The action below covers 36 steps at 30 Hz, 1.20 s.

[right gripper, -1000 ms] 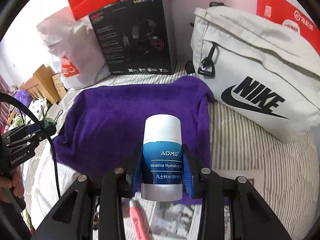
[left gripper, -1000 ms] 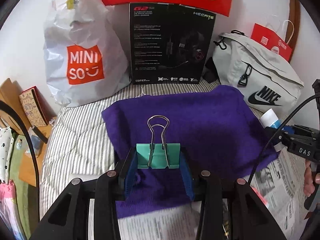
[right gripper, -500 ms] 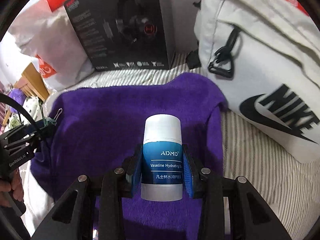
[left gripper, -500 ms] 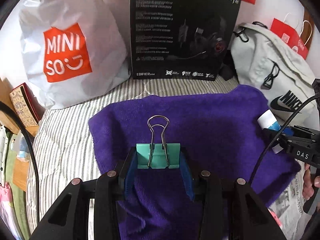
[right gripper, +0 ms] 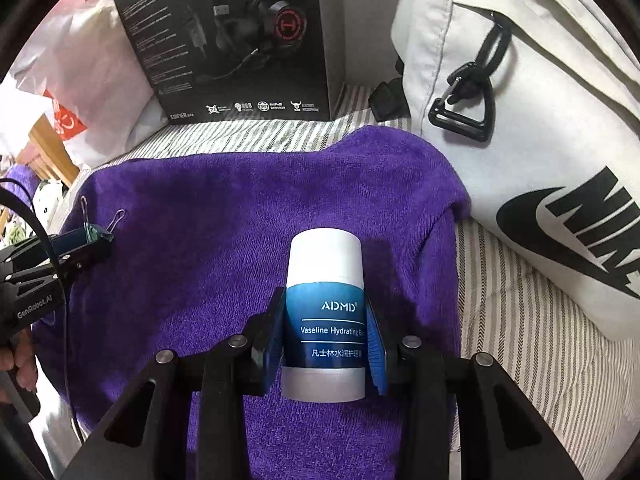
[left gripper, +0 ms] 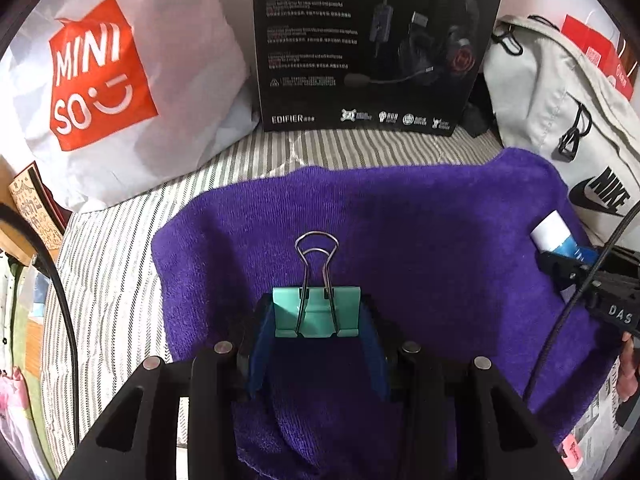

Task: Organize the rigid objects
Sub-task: 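Carry the clip and jar onto the purple towel and open both tools, then grasp the small white-capped bottle with the left tool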

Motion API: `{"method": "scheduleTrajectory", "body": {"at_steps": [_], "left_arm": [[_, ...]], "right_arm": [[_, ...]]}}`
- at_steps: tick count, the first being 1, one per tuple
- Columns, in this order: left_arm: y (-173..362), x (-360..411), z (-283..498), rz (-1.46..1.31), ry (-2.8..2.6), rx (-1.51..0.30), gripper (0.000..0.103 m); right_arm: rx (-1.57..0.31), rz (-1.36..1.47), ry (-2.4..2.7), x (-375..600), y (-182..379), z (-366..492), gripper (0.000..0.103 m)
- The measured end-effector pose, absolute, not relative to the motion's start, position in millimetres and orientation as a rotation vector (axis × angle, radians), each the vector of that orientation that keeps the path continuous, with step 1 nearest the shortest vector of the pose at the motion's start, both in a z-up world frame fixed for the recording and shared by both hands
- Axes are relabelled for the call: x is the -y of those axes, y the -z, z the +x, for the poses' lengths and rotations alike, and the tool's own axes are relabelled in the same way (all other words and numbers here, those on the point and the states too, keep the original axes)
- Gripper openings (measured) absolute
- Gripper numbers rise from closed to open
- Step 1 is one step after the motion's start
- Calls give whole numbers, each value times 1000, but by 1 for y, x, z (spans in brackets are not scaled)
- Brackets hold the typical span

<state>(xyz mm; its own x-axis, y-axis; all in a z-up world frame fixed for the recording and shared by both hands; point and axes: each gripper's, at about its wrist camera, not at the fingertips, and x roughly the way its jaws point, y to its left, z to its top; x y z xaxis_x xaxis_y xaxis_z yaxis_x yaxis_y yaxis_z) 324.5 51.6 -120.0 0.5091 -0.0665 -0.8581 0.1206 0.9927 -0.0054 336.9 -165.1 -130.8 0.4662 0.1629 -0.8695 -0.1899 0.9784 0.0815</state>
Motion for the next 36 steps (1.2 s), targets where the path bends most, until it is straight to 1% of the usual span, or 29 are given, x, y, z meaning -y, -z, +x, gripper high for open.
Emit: {"method": "scheduleTrajectory", "body": {"at_steps": [3, 5, 7, 10, 12, 16, 21, 24, 29, 36], "left_arm": [[121, -50, 322, 73, 104, -1029, 39], [121, -49, 321, 80, 104, -1030, 39], [121, -48, 320, 78, 101, -1033, 40], [122, -49, 315, 80, 96, -1041, 46], [123, -49, 312, 75, 93, -1045, 56], [123, -49, 302, 72, 88, -1051, 61], [115, -47, 285, 71, 69, -1041, 62], [99, -46, 269, 60, 80, -1007, 62], [76, -44, 236, 77, 101, -953, 62], [70, -41, 188, 56, 121, -935, 62]], "right_arm": [[-1059, -33, -226, 166, 130, 335, 37], [-1057, -33, -237, 167, 130, 332, 39], [-1062, -25, -244, 170, 130, 329, 45], [-1070, -27, -237, 172, 129, 323, 50], [-1074, -31, -234, 173, 127, 317, 50], [-1080, -22, -211, 176, 120, 301, 50], [-1049, -12, -202, 184, 101, 270, 51], [-1029, 1, -194, 192, 89, 249, 55], [-1016, 21, -189, 200, 79, 213, 56], [-1008, 85, -180, 207, 77, 166, 56]]}}
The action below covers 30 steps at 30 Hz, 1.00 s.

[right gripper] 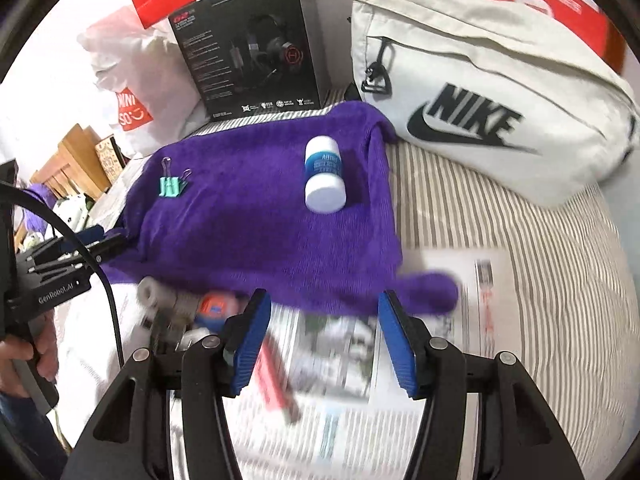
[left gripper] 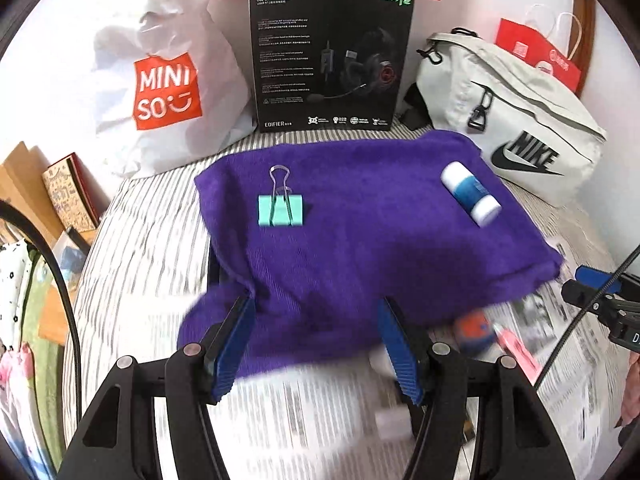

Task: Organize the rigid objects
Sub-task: 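Grasp the small white-capped bottle with the left tool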

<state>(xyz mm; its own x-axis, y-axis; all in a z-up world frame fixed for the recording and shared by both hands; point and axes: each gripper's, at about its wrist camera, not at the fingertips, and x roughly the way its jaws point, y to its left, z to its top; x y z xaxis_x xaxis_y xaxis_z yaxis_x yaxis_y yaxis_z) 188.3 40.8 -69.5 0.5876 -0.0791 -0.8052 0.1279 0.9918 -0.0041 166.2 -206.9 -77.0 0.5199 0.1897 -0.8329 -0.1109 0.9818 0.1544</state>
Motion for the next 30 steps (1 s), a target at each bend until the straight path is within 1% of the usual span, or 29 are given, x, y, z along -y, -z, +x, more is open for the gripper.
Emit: {"method": "scheduleTrajectory", "body": {"at_steps": [5, 10, 12, 19, 30], "left_arm": [[73, -36, 151, 43, 141, -944, 62], [88, -26, 132, 34, 162, -971, 62], [92, -23, 128, 30, 181, -975, 62], [107, -17, 132, 81, 146, -1026, 62], [114, -14, 134, 195, 140, -1014, 62]], "right_arm": [[-1013, 78, -172, 202, 79, 129, 56], [-1022, 112, -189, 199, 82, 99, 56], [-1027, 124, -196, 198, 85, 91, 58], [-1035, 192, -213, 203, 92, 83, 59], [-1034, 164, -182, 209, 98, 84, 59]]}}
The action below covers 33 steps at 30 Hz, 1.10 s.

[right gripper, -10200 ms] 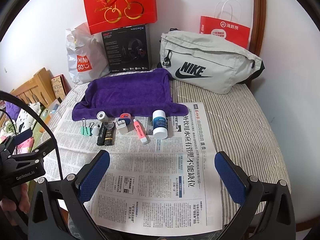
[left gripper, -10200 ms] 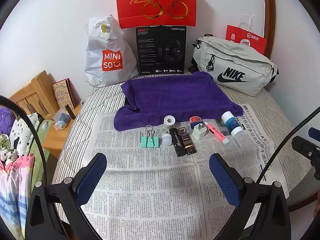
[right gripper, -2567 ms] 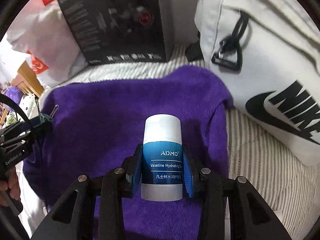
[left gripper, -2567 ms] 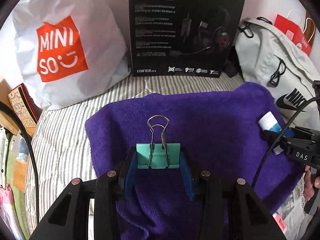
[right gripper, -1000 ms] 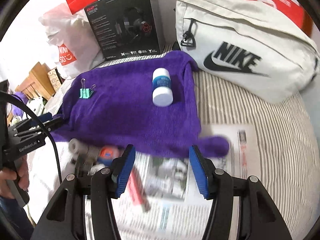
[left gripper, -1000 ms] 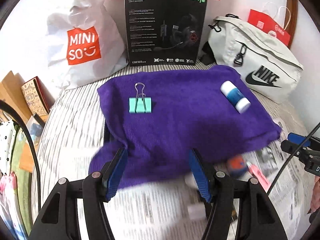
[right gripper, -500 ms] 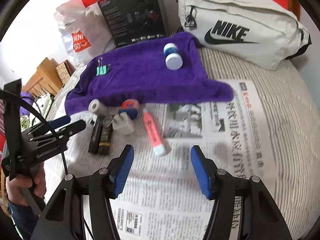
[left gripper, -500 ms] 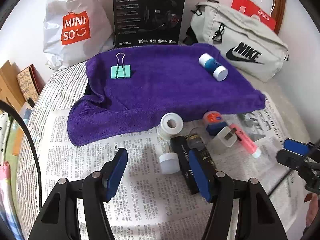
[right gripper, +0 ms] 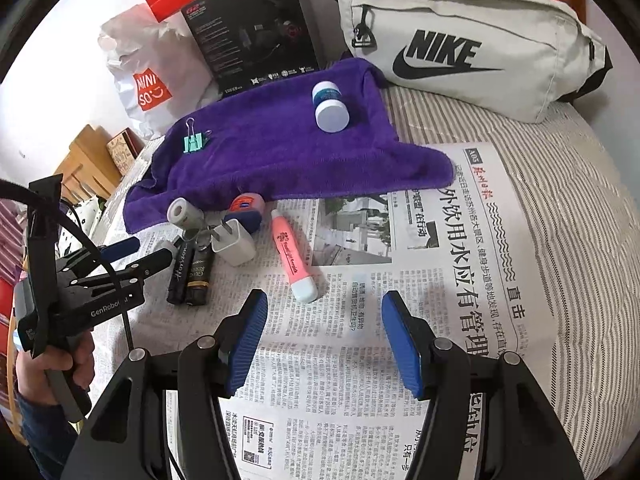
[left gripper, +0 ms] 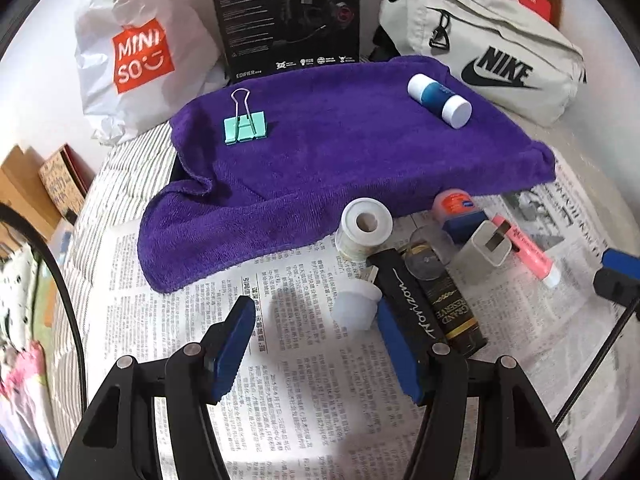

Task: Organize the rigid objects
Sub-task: 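Grasp the small white-capped bottle with the left tool, then grasp the pink highlighter with the right tool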

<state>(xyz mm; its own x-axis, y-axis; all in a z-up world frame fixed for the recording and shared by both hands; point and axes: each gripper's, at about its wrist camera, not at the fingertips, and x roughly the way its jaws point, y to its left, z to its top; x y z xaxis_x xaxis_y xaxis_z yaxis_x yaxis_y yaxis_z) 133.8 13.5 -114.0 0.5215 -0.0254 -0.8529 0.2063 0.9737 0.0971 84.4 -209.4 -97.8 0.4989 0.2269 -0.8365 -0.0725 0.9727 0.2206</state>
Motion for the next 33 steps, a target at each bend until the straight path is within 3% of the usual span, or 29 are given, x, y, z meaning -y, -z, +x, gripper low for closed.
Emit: {"method": "scheduleTrajectory", "body": {"at_steps": [8, 17, 33], "left_arm": [[118, -8, 138, 254, 160, -1006, 60], [123, -6, 139, 172, 230, -1015, 24], [122, -14, 139, 163, 210, -1022, 23]], "right_arm": [[-1049, 161, -177, 213, 105, 87, 59], [-1068, 168, -167, 215, 112, 91, 59], [-1055, 160, -210, 208, 117, 104, 59]]}}
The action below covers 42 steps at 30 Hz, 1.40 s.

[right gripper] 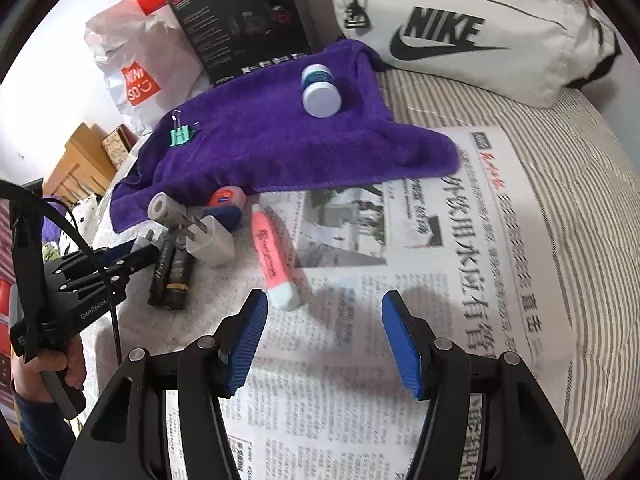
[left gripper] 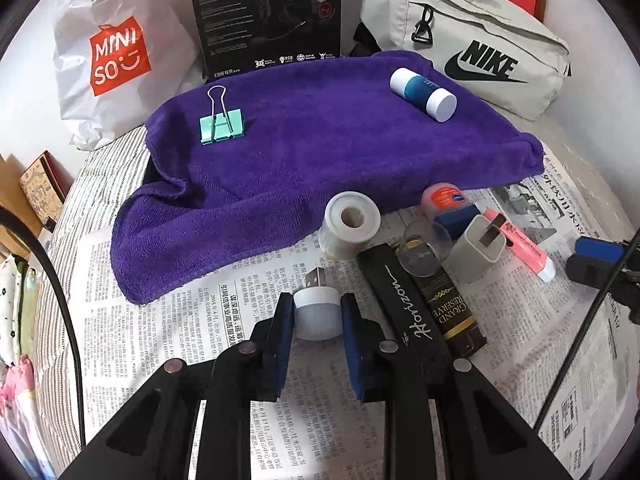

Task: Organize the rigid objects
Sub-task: 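Grasp the pink highlighter with the right tool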

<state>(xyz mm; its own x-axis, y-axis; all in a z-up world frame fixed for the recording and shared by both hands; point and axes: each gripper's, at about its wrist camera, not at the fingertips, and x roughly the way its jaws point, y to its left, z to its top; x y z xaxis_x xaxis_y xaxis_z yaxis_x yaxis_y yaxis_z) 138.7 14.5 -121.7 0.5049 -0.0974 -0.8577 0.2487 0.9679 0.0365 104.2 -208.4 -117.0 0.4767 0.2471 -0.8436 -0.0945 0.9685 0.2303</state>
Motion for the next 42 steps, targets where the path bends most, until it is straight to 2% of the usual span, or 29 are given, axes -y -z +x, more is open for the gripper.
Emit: {"method": "scheduleTrajectory", "body": {"at_steps": [7, 10, 12, 16, 17, 20, 25, 42], "left_arm": [[122, -18, 138, 143, 201, -1019, 23], [122, -21, 137, 140, 193, -1021, 23], [123, -23, 136, 132, 197, -1022, 23], [123, -29, 136, 94, 205, -1022, 23], [123, -30, 136, 88, 204, -1020, 23], [124, -29, 136, 83, 203, -1016, 23], [124, -29, 136, 89, 204, -1019, 23], [125, -26, 137, 103, 193, -1022, 23]], "right_arm": [[-1064, 103, -287, 182, 126, 119, 57], [-1052, 18, -261, 173, 129, 122, 48], [-1051, -13, -257, 170, 131, 126, 45], [-1034, -53, -270, 161, 131, 135, 30], [-1028, -58, -281, 159, 132, 136, 22], [-1020, -84, -291, 156, 131, 135, 16], [-1049, 18, -302, 172, 125, 133, 16], [-1045, -180, -275, 153, 131, 129, 16]]}}
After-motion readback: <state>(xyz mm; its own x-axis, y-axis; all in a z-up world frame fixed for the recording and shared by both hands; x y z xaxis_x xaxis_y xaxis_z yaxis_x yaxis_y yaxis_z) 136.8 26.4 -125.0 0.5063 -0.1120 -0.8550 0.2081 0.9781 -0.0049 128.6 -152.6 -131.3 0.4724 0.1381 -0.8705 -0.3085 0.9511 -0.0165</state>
